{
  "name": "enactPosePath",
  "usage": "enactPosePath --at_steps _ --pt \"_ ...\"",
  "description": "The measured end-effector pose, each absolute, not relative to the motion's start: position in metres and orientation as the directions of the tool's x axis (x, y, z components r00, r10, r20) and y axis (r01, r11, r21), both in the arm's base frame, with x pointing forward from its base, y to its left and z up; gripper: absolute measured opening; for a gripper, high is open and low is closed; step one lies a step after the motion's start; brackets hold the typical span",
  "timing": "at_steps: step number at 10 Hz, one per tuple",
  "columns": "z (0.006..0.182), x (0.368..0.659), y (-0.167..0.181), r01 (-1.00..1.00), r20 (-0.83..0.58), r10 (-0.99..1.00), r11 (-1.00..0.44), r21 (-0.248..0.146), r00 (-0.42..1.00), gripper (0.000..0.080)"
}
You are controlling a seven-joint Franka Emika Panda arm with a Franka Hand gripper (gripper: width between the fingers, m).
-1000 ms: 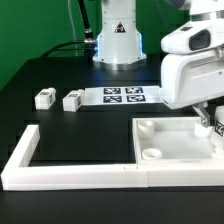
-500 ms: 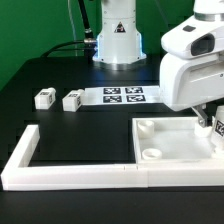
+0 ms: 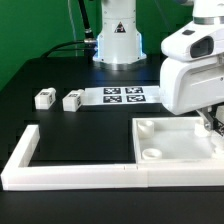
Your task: Assemble square table
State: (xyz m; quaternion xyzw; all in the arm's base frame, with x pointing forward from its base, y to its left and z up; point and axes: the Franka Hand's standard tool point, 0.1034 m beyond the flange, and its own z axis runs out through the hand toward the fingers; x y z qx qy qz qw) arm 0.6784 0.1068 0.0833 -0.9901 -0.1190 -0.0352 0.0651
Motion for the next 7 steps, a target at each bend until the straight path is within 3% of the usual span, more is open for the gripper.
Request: enactPosePath --at_steps 1,2,4,6,7 --pt "0.0833 0.6786 0.1069 0.149 0.075 0.14 -0.98 -0.13 0.987 0.0409" --pt "0.0829 0.6788 0.1041 0.068 0.064 0.06 -0.989 -0.132 0.996 0.0295" --pt "0.0822 0.6791 0.1025 -0.037 0.054 -0.045 -0.99 -0.136 0.998 0.0295" --pt "0.0805 0.6814 0.0974 -0.395 0.069 -0.413 -0.899 -0.189 0.908 0.0295" --pt "0.0809 0.6788 0.0996 -0.551 0.034 -0.566 -0.812 -0.191 0.824 0.0295"
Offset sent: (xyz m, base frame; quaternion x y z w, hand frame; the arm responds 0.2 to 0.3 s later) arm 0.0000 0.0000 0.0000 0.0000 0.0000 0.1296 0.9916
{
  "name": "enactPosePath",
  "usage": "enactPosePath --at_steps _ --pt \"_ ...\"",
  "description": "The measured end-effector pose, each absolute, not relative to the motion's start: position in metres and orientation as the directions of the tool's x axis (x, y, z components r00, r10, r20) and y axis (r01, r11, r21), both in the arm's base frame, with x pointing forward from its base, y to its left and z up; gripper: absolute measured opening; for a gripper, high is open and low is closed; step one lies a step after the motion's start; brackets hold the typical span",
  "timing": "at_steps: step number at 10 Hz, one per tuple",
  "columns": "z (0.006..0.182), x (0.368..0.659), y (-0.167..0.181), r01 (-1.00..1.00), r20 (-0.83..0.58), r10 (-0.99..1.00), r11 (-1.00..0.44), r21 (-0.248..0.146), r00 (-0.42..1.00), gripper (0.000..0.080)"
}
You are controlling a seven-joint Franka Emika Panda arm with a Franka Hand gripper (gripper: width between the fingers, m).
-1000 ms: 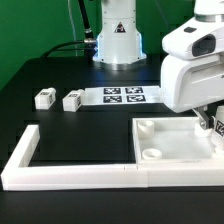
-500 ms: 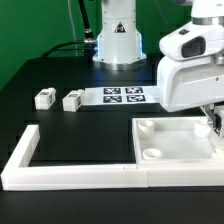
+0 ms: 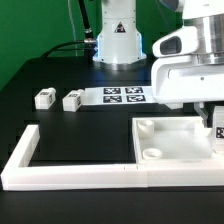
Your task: Assemble square table
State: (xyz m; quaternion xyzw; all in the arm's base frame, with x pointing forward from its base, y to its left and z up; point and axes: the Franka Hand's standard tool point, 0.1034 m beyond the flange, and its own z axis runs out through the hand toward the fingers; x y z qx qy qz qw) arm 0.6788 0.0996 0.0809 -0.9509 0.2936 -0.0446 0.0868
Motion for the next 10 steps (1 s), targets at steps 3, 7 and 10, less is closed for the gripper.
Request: enactPosePath --at_steps 3,7,10 --pt "0.0792 0.6763 0.0946 -0.852 -0.086 -0.862 -0.47 -0.23 0.499 0.0295" --pt "0.0778 0.6747 0.0953 -0.972 -0.197 -0.969 -0.11 -0.208 0.152 0.0295" --pt "0.0764 0.6727 0.1007 -0.976 -0.279 -0.96 0.062 -0.211 -0.001 0.0299"
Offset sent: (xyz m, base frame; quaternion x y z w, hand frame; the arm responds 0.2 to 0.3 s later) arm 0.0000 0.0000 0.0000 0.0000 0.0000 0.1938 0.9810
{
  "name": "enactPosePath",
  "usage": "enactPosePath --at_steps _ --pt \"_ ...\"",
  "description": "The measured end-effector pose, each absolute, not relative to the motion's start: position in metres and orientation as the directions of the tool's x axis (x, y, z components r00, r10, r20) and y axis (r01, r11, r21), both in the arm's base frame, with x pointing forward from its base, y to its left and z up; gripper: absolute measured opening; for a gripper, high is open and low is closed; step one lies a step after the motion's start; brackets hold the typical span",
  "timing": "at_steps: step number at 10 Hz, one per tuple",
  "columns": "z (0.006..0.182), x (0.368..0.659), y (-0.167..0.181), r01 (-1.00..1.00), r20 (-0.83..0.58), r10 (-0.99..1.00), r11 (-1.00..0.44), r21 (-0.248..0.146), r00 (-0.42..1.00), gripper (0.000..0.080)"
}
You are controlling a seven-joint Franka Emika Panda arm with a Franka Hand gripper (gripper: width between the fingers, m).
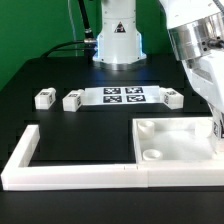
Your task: Assemble square table
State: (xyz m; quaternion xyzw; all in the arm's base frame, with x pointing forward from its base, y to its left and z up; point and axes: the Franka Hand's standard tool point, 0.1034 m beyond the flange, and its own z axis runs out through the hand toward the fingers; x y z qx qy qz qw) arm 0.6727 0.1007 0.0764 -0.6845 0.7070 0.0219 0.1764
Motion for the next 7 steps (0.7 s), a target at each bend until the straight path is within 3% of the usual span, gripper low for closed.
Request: enactPosePath --at_steps 1,2,3,4,5,7 --pt "0.076 0.672 0.101 -0.976 -0.264 -0.963 0.004 -0.217 0.054 0.0299" --pt "0.077 0.67 0.104 -0.938 -0.197 -0.932 -0.258 -0.229 0.305 0.0519" --pt "0.077 0.671 0.109 -0.865 -0.151 -0.862 -0.442 -0.239 0.483 0.0519" --pt "0.075 0.669 0.114 -0.811 -0.135 -0.809 -0.532 -0.243 0.572 0.0625" --pt "0.075 0.67 0.112 -0.808 -0.132 -0.808 -0.535 -0.247 0.575 0.0644" --pt "0.075 0.669 0.11 -0.684 -0.082 -0.691 -0.68 -0.263 0.718 0.0648"
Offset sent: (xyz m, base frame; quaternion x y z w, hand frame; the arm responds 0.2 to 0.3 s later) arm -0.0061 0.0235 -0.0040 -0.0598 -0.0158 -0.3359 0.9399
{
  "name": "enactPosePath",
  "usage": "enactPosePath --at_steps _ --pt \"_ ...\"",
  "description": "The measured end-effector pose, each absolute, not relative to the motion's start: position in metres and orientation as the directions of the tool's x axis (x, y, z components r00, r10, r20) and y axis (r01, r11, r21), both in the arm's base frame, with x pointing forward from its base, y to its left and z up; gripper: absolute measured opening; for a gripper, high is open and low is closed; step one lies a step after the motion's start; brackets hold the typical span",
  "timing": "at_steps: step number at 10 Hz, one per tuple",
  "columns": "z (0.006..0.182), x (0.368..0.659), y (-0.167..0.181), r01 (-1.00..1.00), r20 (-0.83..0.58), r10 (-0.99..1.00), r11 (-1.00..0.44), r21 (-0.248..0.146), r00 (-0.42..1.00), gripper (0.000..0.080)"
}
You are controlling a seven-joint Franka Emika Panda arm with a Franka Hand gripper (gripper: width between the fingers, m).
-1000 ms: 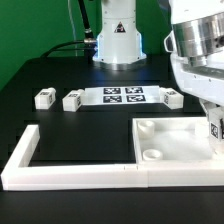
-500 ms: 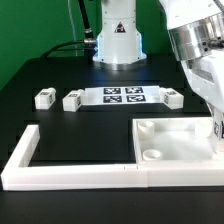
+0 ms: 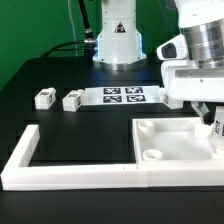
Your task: Assemble square table
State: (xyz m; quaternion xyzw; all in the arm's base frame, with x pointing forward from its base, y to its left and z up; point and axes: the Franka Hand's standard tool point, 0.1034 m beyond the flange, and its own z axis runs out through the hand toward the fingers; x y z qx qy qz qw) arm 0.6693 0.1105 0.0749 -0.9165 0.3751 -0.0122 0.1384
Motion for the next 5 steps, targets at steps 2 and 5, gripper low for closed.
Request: enactPosePath --at_steps 2,5 --pt "0.0737 0.6635 0.109 -0.354 0.0 -0.361 -0.916 -0.189 0.933 0.0648" --pt "0.0726 0.6632 0.1098 -0.368 -0.004 -0.374 -0.91 -0.19 0.927 0.0524"
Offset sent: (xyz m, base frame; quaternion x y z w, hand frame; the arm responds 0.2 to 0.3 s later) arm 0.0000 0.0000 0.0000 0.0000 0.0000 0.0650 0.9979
